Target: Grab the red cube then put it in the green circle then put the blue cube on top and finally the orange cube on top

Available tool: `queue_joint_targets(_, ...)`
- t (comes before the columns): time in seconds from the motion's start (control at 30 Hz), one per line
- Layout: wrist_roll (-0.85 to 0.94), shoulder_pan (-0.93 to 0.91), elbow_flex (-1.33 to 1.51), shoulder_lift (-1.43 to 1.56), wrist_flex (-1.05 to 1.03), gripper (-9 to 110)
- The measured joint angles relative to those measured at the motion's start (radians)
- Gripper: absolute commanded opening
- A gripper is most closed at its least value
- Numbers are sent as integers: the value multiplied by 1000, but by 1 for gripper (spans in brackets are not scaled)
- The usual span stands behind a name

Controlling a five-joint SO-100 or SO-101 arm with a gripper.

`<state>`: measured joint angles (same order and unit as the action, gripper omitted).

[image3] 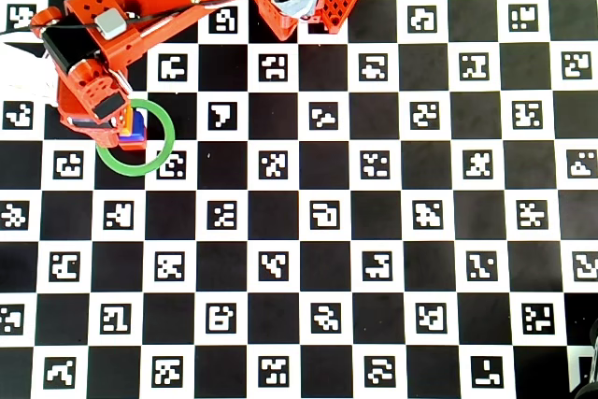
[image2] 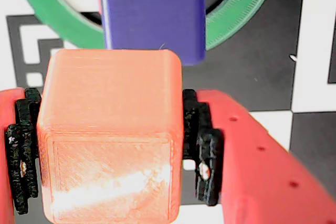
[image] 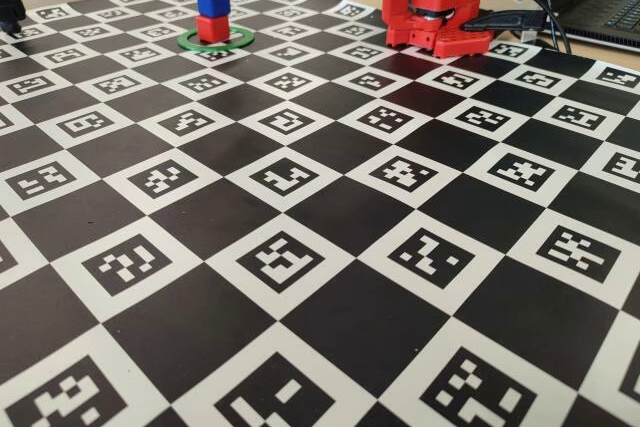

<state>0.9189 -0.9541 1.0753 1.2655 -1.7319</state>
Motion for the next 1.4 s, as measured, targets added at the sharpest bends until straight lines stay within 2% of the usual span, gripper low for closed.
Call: queue_joint_targets(1.4, 3, -28, 179, 0, 132, 5)
